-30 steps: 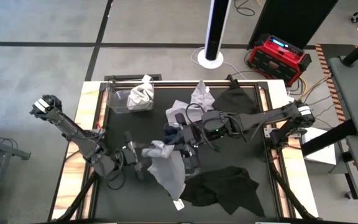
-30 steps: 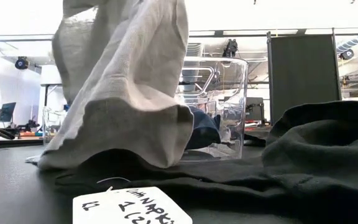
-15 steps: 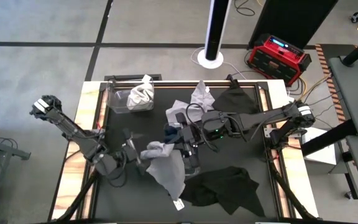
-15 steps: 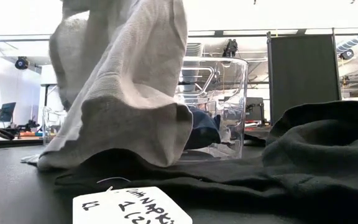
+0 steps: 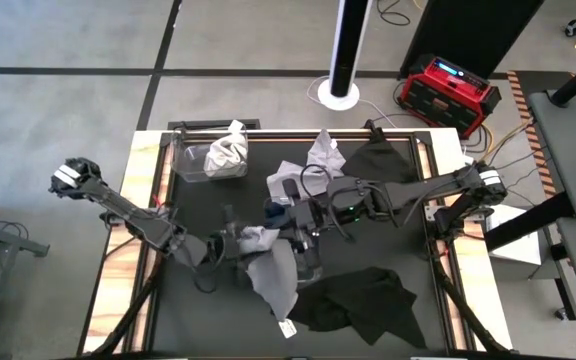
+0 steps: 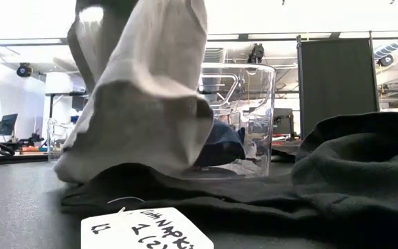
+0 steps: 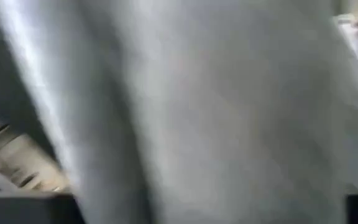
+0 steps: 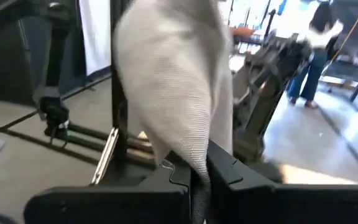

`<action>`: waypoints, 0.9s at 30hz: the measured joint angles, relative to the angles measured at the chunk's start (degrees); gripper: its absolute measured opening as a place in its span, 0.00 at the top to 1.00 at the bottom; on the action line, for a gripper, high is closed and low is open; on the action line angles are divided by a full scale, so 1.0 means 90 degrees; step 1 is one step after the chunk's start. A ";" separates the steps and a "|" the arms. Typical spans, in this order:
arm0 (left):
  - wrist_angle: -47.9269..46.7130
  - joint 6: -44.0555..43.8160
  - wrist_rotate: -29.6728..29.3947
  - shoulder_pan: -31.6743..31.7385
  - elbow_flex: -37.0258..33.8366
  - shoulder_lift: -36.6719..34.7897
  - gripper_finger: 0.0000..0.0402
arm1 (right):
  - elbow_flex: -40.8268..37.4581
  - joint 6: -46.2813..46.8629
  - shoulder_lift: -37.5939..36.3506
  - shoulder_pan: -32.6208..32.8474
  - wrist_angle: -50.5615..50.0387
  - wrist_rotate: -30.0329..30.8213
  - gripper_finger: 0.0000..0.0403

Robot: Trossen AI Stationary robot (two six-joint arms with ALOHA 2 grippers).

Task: Sort towels by color in basket
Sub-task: Put the bottom gray towel into the top transparent bin

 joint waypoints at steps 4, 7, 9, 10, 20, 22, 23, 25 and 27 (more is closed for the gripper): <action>0.0118 0.0356 0.0261 -0.0068 -0.0002 0.0064 0.78 | 0.0000 -0.0266 0.0000 -0.0003 0.0183 0.0462 0.98; 0.0210 0.0537 0.0259 -0.0122 -0.0004 -0.0079 0.96 | -0.0037 -0.0313 0.0000 -0.0049 0.0162 0.1004 0.98; 0.0251 0.0616 0.0256 -0.0209 -0.0005 -0.0250 0.96 | -0.0078 -0.0287 0.0000 -0.0105 0.0113 0.1198 0.98; 0.0271 0.0692 0.0257 -0.0278 -0.0005 -0.0337 0.97 | -0.0089 -0.0252 0.0000 -0.0130 0.0090 0.1267 0.98; 0.0630 0.1280 0.0457 -0.0947 -0.0005 -0.1156 1.00 | -0.0114 0.0297 0.0054 -0.0398 -0.0294 0.1258 0.92; 0.0748 0.1386 0.0511 -0.0947 -0.0007 -0.1217 1.00 | -0.0119 0.0308 0.0075 -0.0398 -0.0335 0.1255 0.87; 0.0787 0.1438 0.0552 -0.0949 -0.0006 -0.1247 1.00 | -0.0124 0.0308 0.0125 -0.0394 -0.0346 0.1252 0.83; 0.0856 0.1495 0.0585 -0.0956 -0.0007 -0.1286 1.00 | -0.0124 0.0326 0.0179 -0.0392 -0.0377 0.1250 0.75; 0.0978 0.1495 0.0690 -0.0983 -0.0007 -0.1356 1.00 | -0.0126 0.0434 0.0187 -0.0412 -0.0516 0.1247 0.67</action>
